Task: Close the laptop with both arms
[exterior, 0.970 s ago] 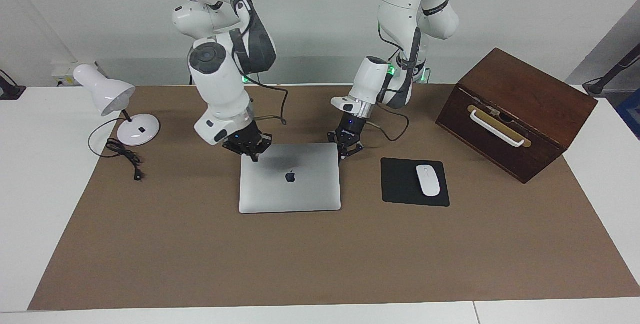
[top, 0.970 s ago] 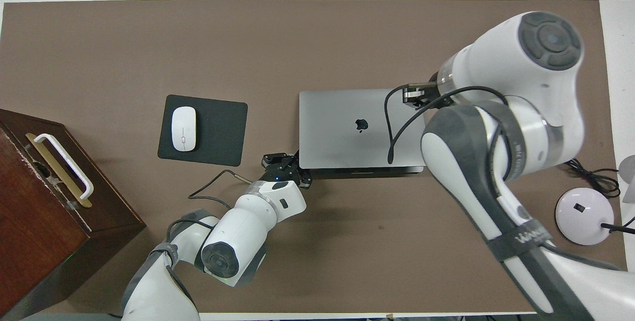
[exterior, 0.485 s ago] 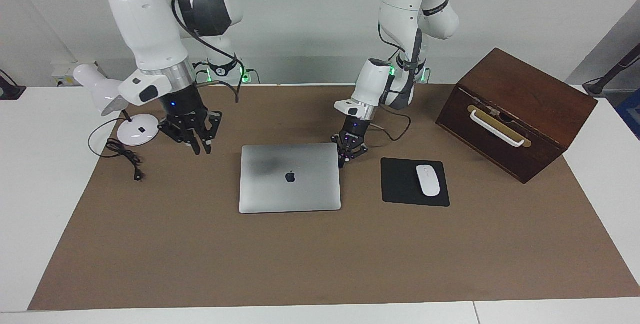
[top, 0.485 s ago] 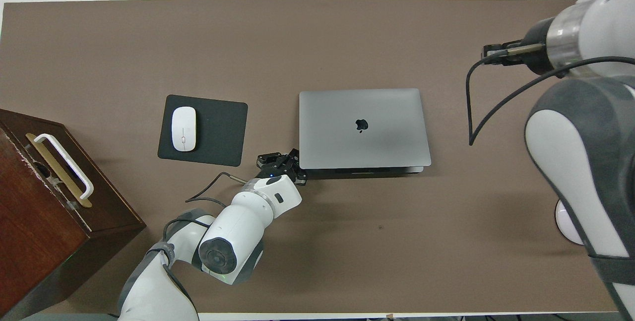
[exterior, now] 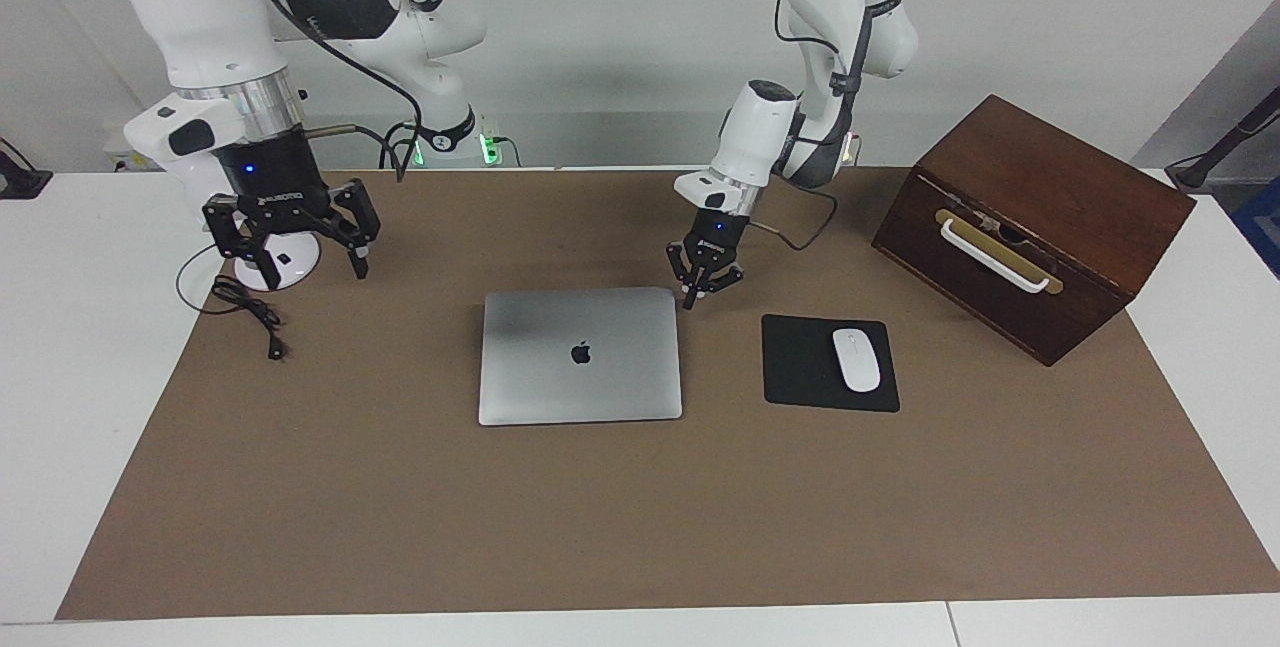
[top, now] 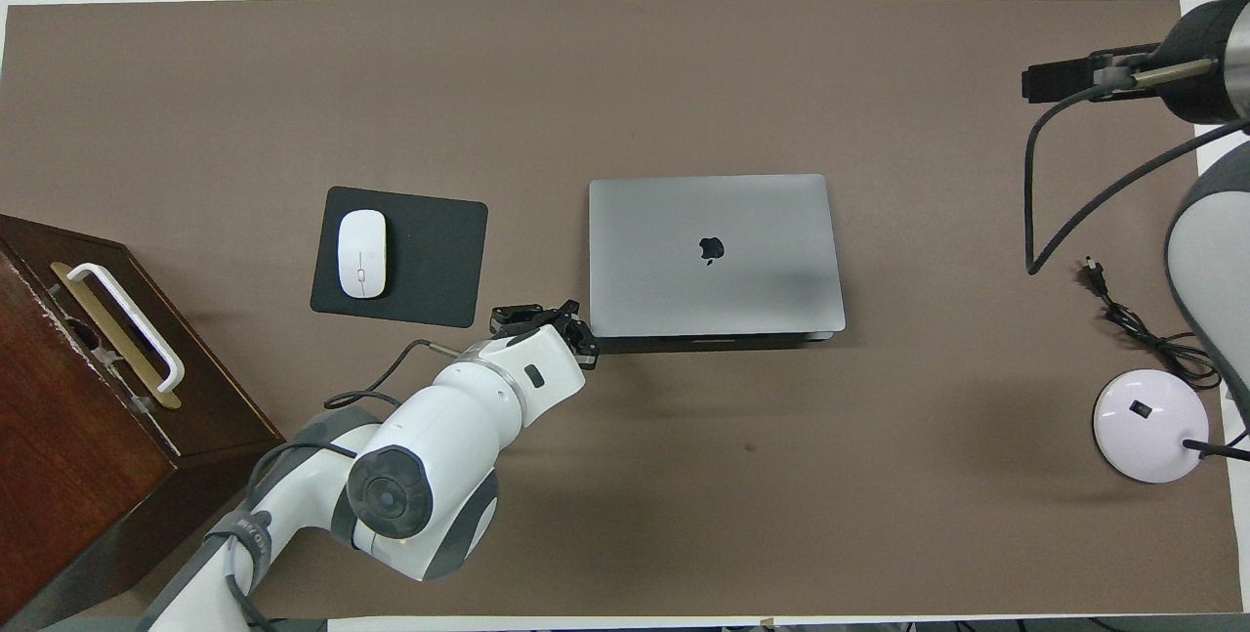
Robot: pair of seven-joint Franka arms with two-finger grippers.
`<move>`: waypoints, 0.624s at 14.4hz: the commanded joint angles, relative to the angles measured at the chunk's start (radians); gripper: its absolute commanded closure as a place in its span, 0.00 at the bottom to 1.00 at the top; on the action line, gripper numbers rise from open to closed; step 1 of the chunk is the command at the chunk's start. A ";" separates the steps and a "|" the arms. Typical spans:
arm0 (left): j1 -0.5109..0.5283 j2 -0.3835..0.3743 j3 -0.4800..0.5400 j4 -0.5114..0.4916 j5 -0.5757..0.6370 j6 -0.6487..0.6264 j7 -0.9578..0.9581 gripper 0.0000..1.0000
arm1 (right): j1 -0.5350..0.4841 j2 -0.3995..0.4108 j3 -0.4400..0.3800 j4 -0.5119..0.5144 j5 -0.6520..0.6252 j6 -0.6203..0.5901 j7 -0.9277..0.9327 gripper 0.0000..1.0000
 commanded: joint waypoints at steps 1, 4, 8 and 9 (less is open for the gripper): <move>0.025 -0.099 0.000 -0.017 -0.012 -0.121 -0.003 1.00 | 0.001 -0.032 -0.014 0.014 -0.044 -0.008 -0.020 0.00; 0.036 -0.157 0.000 -0.005 -0.012 -0.234 -0.006 1.00 | -0.002 -0.061 -0.032 0.003 -0.030 -0.056 -0.020 0.00; 0.108 -0.274 -0.001 0.070 -0.009 -0.533 -0.017 1.00 | -0.001 -0.109 -0.027 0.000 -0.026 -0.243 0.004 0.00; 0.125 -0.289 -0.001 0.108 -0.004 -0.613 -0.017 1.00 | -0.001 -0.124 -0.026 -0.002 -0.026 -0.287 0.024 0.00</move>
